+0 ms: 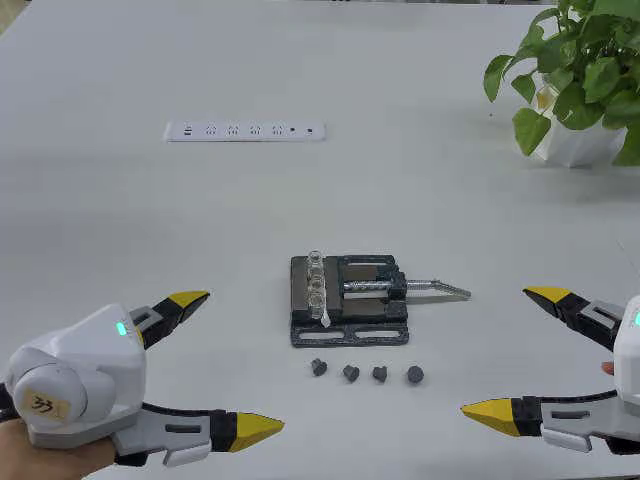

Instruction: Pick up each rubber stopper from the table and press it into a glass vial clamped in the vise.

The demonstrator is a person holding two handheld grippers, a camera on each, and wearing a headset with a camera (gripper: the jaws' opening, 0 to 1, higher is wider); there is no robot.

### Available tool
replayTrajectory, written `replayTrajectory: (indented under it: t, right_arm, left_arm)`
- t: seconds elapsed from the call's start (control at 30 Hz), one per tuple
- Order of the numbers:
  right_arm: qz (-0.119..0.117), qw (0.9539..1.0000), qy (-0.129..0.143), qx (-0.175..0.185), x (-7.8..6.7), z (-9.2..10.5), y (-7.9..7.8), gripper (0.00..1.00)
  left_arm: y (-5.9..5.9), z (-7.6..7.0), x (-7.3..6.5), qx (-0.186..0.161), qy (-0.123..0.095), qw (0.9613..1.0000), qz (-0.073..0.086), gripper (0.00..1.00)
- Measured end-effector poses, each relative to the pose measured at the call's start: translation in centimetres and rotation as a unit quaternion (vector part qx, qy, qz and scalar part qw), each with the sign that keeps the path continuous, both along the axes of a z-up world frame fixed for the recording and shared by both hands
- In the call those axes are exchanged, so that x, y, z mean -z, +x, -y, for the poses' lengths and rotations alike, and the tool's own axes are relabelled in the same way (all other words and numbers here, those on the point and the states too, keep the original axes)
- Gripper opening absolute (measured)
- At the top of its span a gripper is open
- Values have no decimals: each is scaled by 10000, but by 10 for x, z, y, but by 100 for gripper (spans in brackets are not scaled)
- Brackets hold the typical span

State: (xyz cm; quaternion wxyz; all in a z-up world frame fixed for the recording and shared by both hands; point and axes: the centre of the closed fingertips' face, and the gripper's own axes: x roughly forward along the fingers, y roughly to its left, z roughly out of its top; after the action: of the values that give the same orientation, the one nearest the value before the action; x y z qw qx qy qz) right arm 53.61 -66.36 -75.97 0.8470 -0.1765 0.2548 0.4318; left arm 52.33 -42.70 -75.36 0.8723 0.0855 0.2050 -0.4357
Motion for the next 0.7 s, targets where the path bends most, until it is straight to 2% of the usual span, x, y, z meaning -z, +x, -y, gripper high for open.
replayTrajectory:
  t: [0.7]
  right_arm:
    - [-2,10000,-1,-31,1,-1,2,96]
  left_arm:
    - [1,0,2,4,-10,10000,-29,99]
